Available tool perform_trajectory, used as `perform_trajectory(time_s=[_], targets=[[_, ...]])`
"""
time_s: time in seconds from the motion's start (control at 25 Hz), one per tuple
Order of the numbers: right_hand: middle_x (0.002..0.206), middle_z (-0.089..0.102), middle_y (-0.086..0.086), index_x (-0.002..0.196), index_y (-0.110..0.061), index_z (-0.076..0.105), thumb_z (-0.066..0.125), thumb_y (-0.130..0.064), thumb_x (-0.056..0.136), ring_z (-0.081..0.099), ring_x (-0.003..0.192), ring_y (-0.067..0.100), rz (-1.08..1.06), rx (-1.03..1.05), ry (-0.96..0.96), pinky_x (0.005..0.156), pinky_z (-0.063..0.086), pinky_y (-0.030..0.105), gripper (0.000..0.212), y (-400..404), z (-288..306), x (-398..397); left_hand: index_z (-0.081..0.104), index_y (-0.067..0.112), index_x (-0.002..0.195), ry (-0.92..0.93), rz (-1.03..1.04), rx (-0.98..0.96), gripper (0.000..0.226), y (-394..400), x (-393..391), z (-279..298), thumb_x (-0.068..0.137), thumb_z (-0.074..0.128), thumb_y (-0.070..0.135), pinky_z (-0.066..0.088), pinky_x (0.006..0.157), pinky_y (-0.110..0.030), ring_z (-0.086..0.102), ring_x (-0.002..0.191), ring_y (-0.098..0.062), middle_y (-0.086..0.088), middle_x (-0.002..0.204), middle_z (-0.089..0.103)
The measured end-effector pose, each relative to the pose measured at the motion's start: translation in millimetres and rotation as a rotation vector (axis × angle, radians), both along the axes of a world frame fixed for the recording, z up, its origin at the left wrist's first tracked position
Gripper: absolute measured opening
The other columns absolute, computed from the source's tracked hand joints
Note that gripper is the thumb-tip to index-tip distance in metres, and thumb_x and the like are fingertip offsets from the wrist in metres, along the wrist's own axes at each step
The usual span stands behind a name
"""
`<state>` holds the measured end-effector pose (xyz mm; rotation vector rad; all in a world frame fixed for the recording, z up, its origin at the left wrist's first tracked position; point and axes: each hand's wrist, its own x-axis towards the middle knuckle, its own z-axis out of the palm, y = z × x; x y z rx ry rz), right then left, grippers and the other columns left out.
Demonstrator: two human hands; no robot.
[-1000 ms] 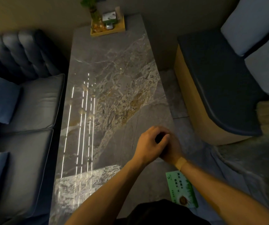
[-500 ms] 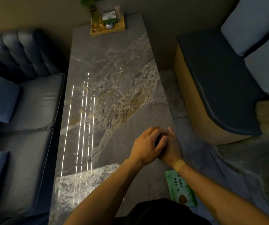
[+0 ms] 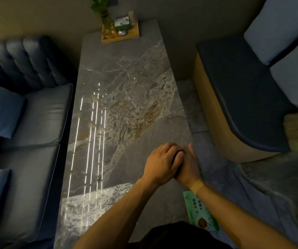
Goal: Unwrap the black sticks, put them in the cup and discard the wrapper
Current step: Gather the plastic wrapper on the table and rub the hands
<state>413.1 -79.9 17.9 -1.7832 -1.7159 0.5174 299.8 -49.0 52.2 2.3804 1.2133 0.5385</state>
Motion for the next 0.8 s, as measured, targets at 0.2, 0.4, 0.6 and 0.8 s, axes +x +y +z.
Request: perform_trajectory(time_s=[0.2,0.4,0.6,0.8], targets=[[0.102,0.072,0.015,0.106,-0.012,0.058,0.057,-0.037,0.068,0.040,0.111,0.021,0.077,-0.031,-0.345,0.105,0.023,0.048,0.045,8,-6,1,0.064,0.021,0.111,0.065,0.027,-0.031,0.038,2,0,-6,0.102,0.032,0.041,0.051,0.077,-0.034,0.060,0.098,-0.017,0.000,0.116,0.063],[0.110,0.069,0.002,0.108,-0.025,0.054,0.039,-0.049,0.070,0.047,0.120,0.017,0.118,-0.120,-0.352,0.114,0.025,0.047,0.048,7,-13,3,0.060,0.028,0.116,-0.006,0.047,-0.117,0.040,4,-4,-3,0.100,0.030,0.050,0.048,0.084,-0.025,0.057,0.104,-0.008,0.006,0.119,0.061],[0.114,0.065,-0.001,0.109,-0.024,0.056,0.062,-0.064,0.062,0.049,0.126,0.024,0.097,-0.144,-0.192,0.107,0.038,0.048,0.062,4,-13,6,0.061,0.026,0.118,-0.727,0.511,-0.747,0.041,-1,-14,-2,0.097,0.036,0.050,0.049,0.096,-0.033,0.060,0.112,-0.006,0.006,0.121,0.064],[0.123,0.052,0.006,0.112,-0.023,0.052,0.068,-0.062,0.060,0.046,0.122,0.029,0.064,-0.089,-0.158,0.094,0.048,0.044,0.067,2,-12,0,0.061,0.028,0.122,-0.819,0.511,-0.890,0.040,-5,-33,-12,0.097,0.040,0.051,0.042,0.109,-0.044,0.060,0.119,-0.014,0.001,0.128,0.064]])
